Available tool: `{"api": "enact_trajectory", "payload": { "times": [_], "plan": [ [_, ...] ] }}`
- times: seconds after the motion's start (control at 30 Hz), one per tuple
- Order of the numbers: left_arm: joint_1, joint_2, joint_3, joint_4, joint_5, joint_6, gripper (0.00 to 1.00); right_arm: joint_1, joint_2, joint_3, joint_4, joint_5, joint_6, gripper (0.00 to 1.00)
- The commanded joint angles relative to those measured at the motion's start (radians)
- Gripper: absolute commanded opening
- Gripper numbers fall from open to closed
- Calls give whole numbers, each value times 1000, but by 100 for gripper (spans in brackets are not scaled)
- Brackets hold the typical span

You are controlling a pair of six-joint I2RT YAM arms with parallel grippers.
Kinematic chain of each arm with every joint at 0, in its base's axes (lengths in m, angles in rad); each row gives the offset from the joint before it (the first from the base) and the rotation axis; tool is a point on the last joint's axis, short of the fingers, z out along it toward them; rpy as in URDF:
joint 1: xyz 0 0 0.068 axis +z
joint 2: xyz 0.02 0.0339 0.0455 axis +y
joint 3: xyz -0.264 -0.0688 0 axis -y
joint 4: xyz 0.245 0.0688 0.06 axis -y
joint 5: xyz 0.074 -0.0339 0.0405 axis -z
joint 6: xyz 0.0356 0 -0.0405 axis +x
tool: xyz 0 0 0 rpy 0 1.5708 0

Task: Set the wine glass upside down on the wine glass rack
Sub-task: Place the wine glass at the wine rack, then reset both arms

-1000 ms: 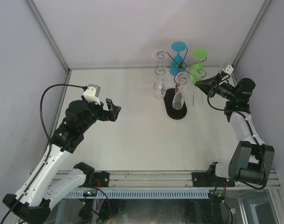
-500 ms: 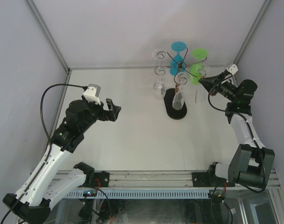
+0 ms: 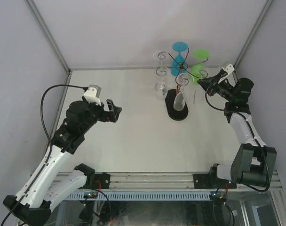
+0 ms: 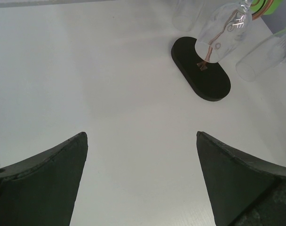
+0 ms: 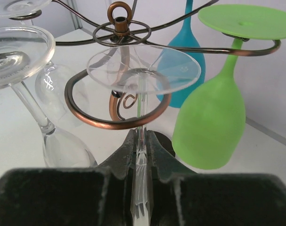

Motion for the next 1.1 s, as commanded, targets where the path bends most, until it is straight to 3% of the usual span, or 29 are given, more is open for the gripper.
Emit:
{"api": "enact_trajectory", "payload": {
  "times": [0.0, 0.27, 0.43, 0.53, 0.63, 0.8, 0.83, 0.87, 1.07],
  "plan": [
    [10, 0, -25, 29, 20, -10, 100, 17, 20, 37, -38, 19, -42, 6],
    [12, -5, -25, 29, 23, -9, 100, 13, 25, 37, -41, 39, -40, 19],
    [13, -9, -27, 29, 13, -9, 100, -3, 0, 36, -75, 57, -38, 31],
    [15, -11, -26, 28, 3, -9, 100, -31, -25, 24, -81, 59, -14, 45],
    [19, -21, -26, 25, -16, -12, 100, -57, -75, 12, -120, 67, 2, 57],
    [27, -55, -30, 24, -60, -17, 100, -87, -225, -51, -227, 178, 43, 62],
    [27, -60, -30, 26, -72, -18, 100, -89, -252, -59, -259, 212, 69, 73],
    [28, -68, -31, 27, -87, -18, 100, -94, -279, -61, -306, 239, 93, 96],
    [29, -107, -44, 18, -166, -23, 100, -78, -461, -67, -575, 322, 228, 100]
  ]
}}
